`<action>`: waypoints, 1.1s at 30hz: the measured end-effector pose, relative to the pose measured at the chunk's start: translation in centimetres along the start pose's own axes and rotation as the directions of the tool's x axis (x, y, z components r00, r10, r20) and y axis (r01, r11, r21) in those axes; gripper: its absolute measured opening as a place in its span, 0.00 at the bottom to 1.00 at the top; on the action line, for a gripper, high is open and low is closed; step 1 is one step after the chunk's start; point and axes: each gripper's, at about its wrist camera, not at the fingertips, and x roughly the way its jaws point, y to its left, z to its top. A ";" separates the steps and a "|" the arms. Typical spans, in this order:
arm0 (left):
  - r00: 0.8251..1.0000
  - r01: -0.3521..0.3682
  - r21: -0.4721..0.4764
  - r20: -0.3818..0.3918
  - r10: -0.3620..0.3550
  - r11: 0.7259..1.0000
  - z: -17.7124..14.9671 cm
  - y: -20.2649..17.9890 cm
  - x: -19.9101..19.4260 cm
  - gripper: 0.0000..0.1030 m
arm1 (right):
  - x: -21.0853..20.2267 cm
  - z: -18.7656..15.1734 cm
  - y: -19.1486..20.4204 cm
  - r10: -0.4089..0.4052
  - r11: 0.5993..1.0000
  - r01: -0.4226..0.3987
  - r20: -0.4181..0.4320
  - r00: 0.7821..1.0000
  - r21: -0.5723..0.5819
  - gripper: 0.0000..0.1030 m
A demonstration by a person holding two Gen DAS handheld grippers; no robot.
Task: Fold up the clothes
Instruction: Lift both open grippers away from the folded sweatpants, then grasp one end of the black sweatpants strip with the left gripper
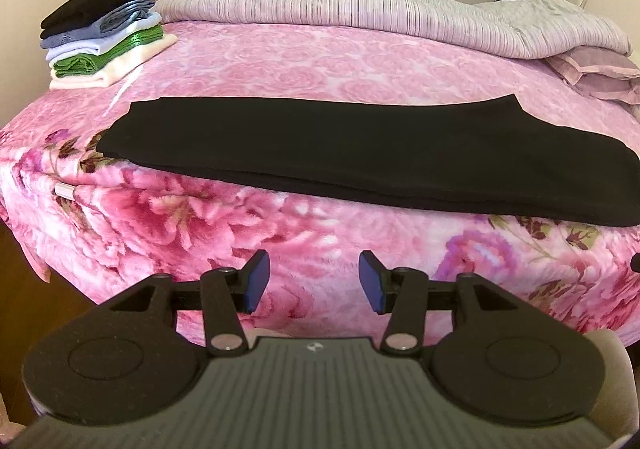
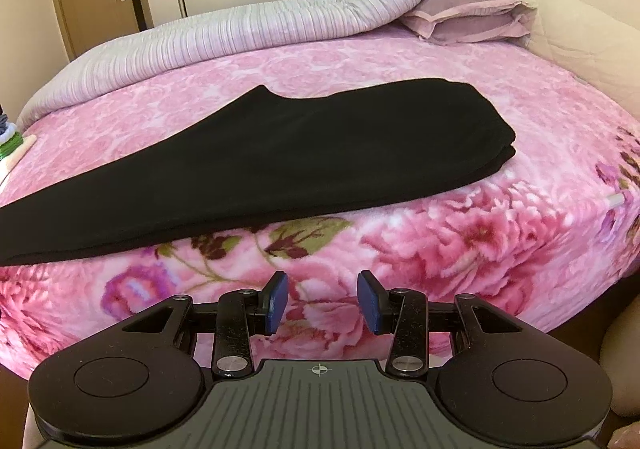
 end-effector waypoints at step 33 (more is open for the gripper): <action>0.994 0.104 -0.841 0.110 -0.021 0.531 3.3 25.5 13.8 0.46 | 9.5 5.2 -5.9 -0.011 0.982 0.009 0.013 1.000 0.187 0.41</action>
